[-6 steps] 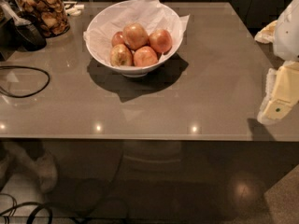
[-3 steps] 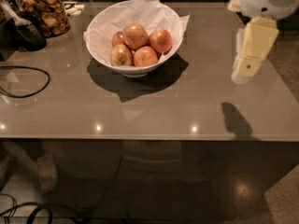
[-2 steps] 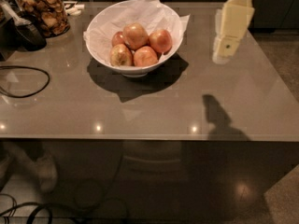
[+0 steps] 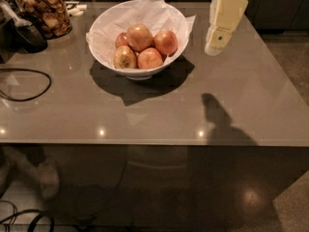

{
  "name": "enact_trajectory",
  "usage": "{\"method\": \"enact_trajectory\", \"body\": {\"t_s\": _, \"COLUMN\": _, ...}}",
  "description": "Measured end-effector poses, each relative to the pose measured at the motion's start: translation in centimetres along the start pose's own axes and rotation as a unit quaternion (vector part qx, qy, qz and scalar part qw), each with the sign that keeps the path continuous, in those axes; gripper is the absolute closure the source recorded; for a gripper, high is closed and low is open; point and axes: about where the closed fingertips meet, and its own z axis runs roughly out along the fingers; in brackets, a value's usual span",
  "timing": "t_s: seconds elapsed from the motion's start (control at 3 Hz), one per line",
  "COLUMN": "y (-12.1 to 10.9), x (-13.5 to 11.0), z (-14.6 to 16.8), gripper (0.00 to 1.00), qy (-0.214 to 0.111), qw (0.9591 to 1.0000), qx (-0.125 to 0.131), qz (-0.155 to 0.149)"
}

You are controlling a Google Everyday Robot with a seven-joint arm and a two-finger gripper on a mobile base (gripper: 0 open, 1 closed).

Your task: Pick apple from white bowl

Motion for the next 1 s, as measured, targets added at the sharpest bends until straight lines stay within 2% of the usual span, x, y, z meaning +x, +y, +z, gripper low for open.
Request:
{"method": "enact_trajectory", "body": {"t_s": 0.33, "y": -2.1, "x": -2.1, "z": 0.6, "gripper": 0.0, "qy": -0.023, "qw": 0.9997, "qx": 0.006, "qz": -0.011}}
{"method": "enact_trajectory", "body": {"t_s": 0.67, "y": -4.3, "x": -4.8, "z": 1.5, "gripper": 0.0, "qy": -0.033, "qw": 0.9987, "qx": 0.006, "qz": -0.038}}
{"method": "enact_trajectory", "body": {"t_s": 1.0, "y": -5.4, "x": -7.9, "z": 2.1, "gripper": 0.0, "qy": -0.047, "qw": 0.9959, "qx": 0.014, "qz": -0.075}}
